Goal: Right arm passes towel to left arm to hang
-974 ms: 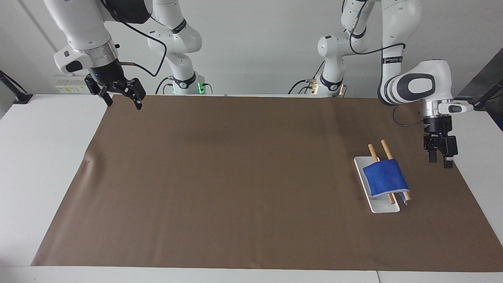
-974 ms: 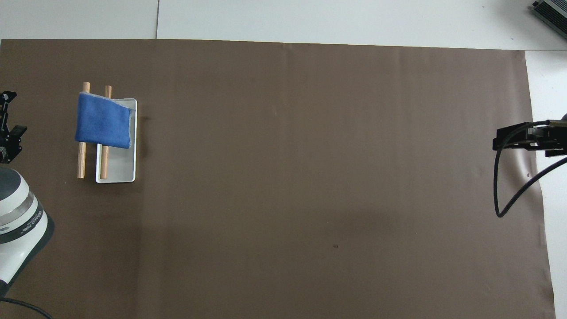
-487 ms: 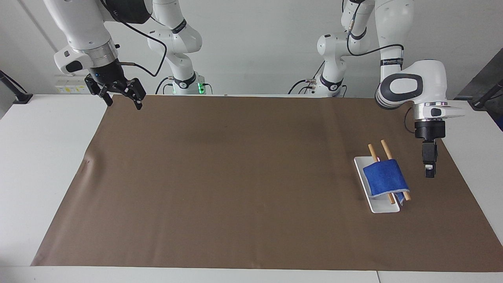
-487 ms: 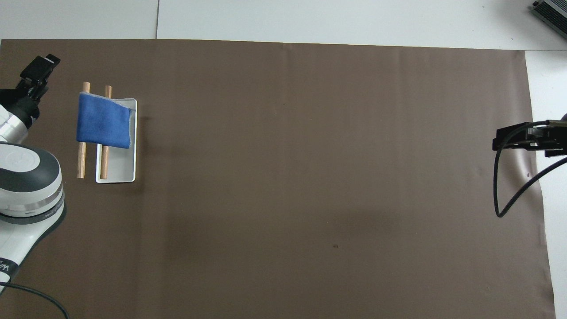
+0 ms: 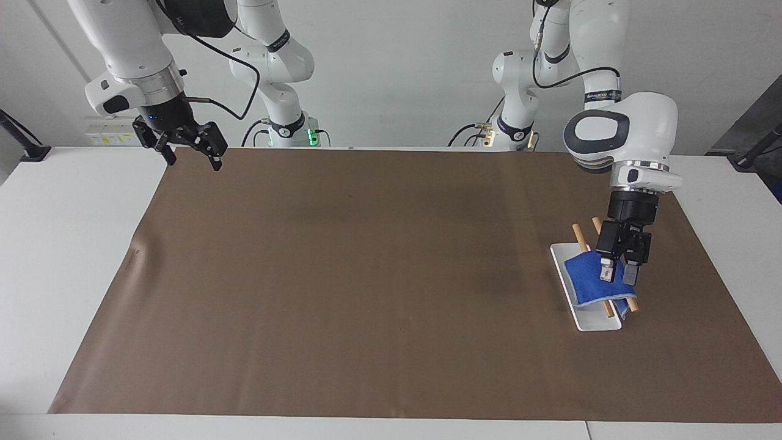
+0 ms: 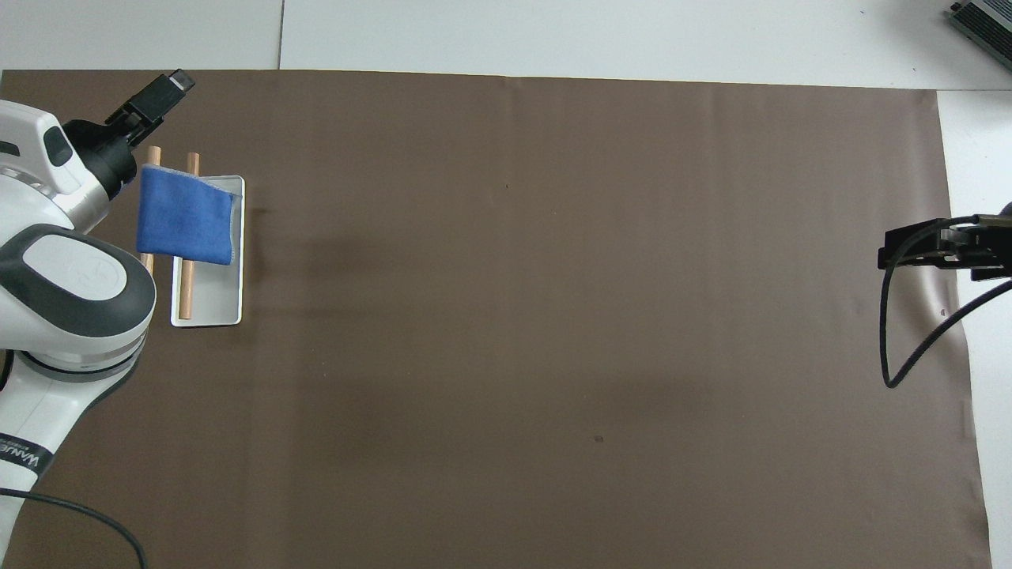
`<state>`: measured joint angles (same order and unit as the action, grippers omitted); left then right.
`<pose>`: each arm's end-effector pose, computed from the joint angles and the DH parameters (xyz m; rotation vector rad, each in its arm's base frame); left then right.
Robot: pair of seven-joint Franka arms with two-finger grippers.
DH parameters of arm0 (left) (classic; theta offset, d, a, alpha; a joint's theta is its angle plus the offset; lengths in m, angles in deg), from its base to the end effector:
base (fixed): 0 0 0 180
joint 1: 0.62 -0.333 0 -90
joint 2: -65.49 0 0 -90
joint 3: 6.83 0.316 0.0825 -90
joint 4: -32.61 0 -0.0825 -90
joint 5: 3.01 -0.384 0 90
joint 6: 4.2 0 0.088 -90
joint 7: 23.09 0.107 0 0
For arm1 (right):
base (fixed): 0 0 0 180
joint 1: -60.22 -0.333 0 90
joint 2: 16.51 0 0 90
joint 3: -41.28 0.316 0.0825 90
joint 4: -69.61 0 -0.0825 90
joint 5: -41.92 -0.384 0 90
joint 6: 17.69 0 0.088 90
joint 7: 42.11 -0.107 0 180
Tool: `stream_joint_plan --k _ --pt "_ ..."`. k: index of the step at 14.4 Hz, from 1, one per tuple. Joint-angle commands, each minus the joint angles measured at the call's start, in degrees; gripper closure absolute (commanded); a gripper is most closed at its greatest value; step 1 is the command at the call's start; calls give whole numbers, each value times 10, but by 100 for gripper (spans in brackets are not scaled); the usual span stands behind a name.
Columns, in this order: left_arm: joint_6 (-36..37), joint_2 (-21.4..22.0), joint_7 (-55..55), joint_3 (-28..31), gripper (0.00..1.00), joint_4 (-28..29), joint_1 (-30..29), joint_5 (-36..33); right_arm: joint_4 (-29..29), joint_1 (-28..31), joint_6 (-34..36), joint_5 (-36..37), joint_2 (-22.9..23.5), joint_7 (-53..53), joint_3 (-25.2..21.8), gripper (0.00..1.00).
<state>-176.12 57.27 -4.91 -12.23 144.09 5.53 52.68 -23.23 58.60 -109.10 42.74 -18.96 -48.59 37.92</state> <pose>0.6238 -0.0639 0.4916 2.3620 0.4725 1.0967 0.5431 -0.0187 0.6267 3.1224 -0.2240 0.0285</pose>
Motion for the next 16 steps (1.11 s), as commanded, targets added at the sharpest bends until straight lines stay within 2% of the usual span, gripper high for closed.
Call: stream_joint_plan --k 1,3,8,9,13,16 --pt "40 3 10 10 0 -18 21 -11 -1 6 34 -15 -9 2 4 0" --pt "124 15 4 11 0 -35 22 -11 25 9 67 -15 -3 4 3 0" --pt "239 48 1 12 0 -34 19 -51 24 6 44 -5 -4 8 3 0" --pt "269 57 -13 12 0 -35 17 -75 24 6 42 -5 -3 8 3 0" --pt "353 65 -105 11 0 -45 15 -250 23 6 41 -6 -4 7 4 0" --pt "456 73 -140 12 0 -71 11 -364 21 6 41 -8 -5 6 4 0"
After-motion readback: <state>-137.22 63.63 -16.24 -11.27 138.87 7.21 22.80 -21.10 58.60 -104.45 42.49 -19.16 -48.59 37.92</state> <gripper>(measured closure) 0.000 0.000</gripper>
